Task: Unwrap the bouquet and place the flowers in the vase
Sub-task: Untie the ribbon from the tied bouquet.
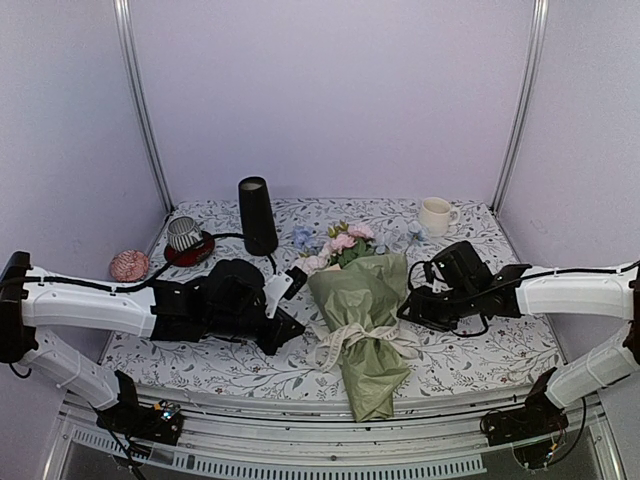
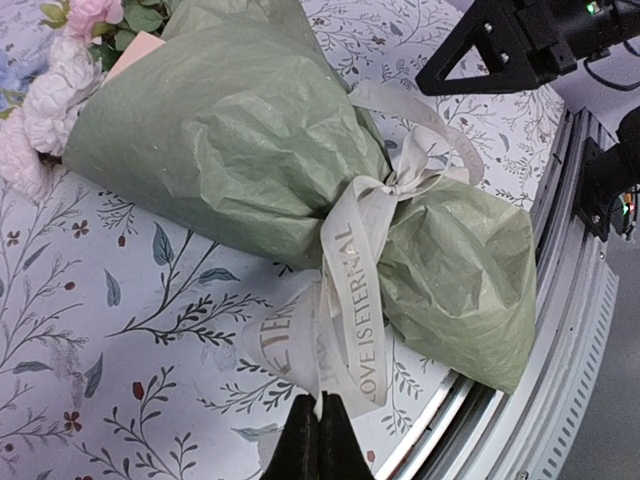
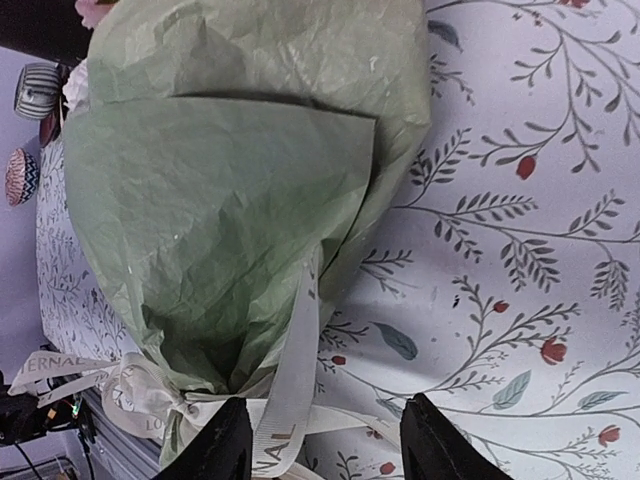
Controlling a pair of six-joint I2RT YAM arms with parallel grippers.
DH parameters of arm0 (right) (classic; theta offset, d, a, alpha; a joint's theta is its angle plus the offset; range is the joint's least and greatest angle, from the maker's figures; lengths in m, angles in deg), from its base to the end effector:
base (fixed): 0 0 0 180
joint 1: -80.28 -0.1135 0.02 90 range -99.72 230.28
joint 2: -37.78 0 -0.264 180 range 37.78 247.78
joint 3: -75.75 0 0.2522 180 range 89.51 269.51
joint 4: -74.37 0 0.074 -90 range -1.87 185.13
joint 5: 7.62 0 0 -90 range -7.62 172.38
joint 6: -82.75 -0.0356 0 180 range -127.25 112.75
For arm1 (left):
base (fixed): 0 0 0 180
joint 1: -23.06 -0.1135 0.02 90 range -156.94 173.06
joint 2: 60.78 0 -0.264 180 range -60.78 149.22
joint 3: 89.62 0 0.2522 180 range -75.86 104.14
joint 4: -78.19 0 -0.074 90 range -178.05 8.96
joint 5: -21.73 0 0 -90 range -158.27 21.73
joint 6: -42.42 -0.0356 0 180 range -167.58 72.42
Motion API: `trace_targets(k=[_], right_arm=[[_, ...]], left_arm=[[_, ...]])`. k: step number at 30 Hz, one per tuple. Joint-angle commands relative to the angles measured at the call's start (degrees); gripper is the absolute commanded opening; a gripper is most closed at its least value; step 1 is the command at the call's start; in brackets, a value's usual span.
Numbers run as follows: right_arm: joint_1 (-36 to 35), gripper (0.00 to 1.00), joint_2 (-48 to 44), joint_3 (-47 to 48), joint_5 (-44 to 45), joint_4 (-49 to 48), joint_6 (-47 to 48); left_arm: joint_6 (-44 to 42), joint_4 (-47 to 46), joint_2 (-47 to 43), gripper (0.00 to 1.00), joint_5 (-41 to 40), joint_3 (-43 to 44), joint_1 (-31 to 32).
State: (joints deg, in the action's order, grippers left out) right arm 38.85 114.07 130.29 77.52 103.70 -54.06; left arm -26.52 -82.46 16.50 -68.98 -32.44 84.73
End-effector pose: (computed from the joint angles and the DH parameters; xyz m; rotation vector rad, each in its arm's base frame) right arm 0.1933 0.1746 0.1914 0.0836 2.6167 0.7236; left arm 0.1348 -0.2492 0.2147 0.8166 2.2269 -0.7291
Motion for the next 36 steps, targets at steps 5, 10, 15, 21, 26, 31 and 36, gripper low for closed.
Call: trace_targets(k=[5,10,15,21,26,31,36], right_arm=[[-1.8,0.5,3.5,2.3,-4.1,-4.1,-1.8],[-2.0,0.46,5.4,2.3,-4.5,-4.4,-2.2],[-2.1,0.15,5.1,2.8,-4.7,-3.8,-2.1],[-2.1,0.03,1.3,4.1,0.8,0.5,-1.3],[-2.1,0.03,-2.3,4.0,5.2,2.3,-0.8],[-2.1,0.04,-4.8,4.4,11.4,5.3,-0.7],[-2.0,0.04,-6.9,4.3,14.6,6.6,-0.7]], left_arm=[[-1.2,-0.7,-0.8,0.0,-0.3,-0.5,0.4],[-1.3,-0.6,-1.1,0.0,-0.5,-0.7,0.5],[-1.4,-0.6,-1.0,0.0,-0.4,-0.7,0.4],[-1.3,-0.1,-1.3,0.0,-0.8,-0.8,0.4],[0.0,4.0,-1.6,0.0,-6.9,0.0,0.4],[0.6,4.9,-3.2,0.0,-8.0,-0.8,0.4],[1.8,5.9,-3.9,0.0,-9.9,-1.2,0.4]])
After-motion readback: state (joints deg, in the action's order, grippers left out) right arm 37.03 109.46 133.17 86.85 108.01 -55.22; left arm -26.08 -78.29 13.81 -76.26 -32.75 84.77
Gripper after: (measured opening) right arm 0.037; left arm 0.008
